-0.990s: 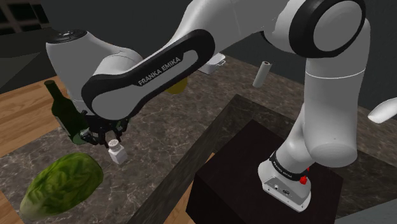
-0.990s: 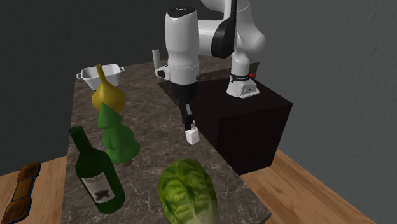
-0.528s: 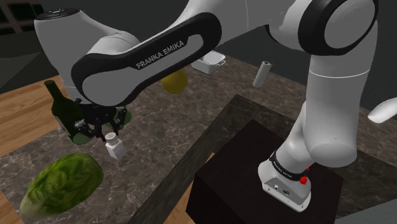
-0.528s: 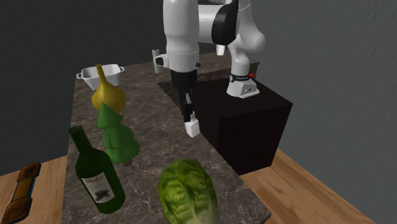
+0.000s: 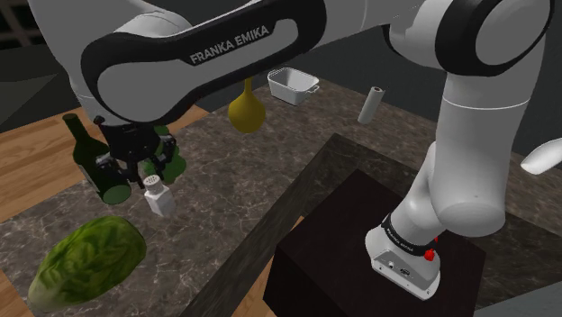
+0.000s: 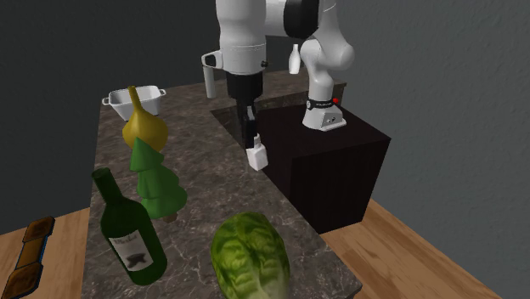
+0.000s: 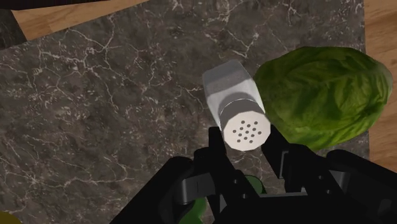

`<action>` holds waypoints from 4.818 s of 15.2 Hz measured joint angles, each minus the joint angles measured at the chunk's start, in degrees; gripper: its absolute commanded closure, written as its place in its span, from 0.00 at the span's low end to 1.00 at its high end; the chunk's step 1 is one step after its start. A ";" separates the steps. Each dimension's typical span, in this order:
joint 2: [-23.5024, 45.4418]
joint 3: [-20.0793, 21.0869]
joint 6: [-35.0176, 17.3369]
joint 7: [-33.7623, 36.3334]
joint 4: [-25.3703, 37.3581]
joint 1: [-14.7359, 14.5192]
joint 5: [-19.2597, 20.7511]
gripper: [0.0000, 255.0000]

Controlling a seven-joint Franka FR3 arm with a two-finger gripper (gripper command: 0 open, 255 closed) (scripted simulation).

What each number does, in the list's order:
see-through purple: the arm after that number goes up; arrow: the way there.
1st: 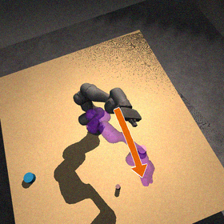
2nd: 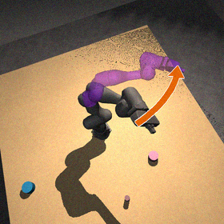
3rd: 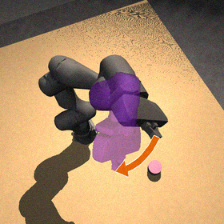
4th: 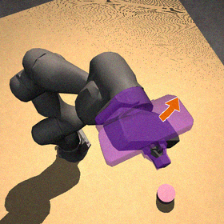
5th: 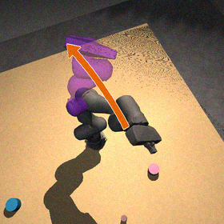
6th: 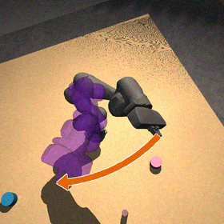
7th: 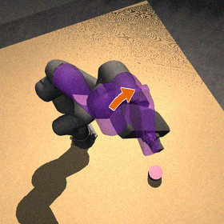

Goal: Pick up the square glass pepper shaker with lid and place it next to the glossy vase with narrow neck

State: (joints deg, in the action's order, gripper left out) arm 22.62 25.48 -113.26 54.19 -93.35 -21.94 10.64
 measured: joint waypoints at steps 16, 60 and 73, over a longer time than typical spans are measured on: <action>-2.02 0.67 11.24 -0.99 9.46 -0.35 -1.28 1.00; -4.26 -12.80 19.71 -41.48 17.58 25.82 -6.27 1.00; 2.71 -15.27 18.37 -48.84 23.30 30.47 -5.85 1.00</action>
State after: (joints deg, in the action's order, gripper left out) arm 25.33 10.20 -94.89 5.34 -70.05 8.53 4.79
